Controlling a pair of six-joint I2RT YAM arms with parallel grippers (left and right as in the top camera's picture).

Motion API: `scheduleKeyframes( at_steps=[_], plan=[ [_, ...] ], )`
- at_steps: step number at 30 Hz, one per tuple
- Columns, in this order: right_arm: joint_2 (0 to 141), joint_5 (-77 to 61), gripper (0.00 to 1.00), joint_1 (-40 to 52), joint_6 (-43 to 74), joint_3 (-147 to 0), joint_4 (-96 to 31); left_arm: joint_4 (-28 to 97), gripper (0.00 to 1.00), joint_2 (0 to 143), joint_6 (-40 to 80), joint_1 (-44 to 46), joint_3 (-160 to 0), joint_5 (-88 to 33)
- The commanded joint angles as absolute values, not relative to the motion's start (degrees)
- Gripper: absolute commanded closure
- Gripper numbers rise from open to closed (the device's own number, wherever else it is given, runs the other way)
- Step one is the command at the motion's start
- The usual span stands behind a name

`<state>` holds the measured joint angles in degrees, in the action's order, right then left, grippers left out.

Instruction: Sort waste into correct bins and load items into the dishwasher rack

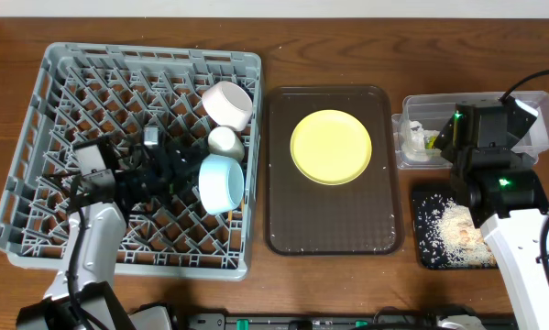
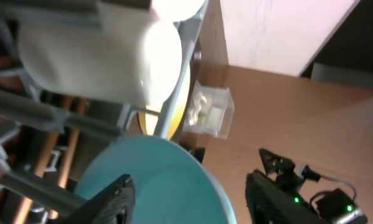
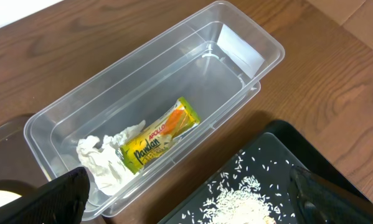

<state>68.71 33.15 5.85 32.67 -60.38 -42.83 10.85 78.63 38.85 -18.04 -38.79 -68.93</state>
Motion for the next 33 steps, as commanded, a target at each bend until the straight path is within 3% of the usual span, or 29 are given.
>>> scheduleKeyframes(
  at_steps=[1,4,8,12,13,15,16,21,27,33],
  plan=[
    [68.27,34.00,0.01,5.65,33.39,-60.97,-42.94,9.43,0.32,78.67,38.24,-19.44,-38.65,-67.59],
    [68.27,34.00,0.01,5.65,33.39,-60.97,-42.94,8.69,0.27,78.54,38.20,-20.32,-39.46,-66.11],
    [68.27,34.00,0.01,5.65,33.39,-60.97,-42.94,8.43,0.30,78.04,38.22,-20.71,-42.17,-66.15],
    [68.27,34.00,0.01,5.65,33.39,-60.97,-42.94,8.47,0.54,74.83,38.22,-20.34,-44.64,-66.37],
    [68.27,34.00,0.01,5.65,33.39,-60.97,-42.94,8.47,0.62,73.36,38.20,-20.03,-44.91,-66.37],
    [68.27,34.00,0.01,5.65,33.39,-60.97,-42.94,8.58,0.89,70.17,37.43,-19.20,-44.95,-66.32],
    [68.27,34.00,0.01,5.65,33.39,-60.95,-42.94,9.04,0.94,68.60,36.56,-18.63,-44.95,-66.28],
    [68.27,34.00,0.01,5.65,33.39,-60.97,-42.94,22.11,0.94,60.60,30.20,-12.32,-44.93,-58.63],
    [68.27,34.00,0.01,5.65,33.39,-60.97,-42.94,40.93,0.94,55.16,25.28,1.23,-44.93,-33.52],
    [68.27,34.00,0.01,5.65,33.39,-60.97,-42.94,44.75,0.93,56.71,25.32,12.16,-44.86,-13.65]
  ],
)
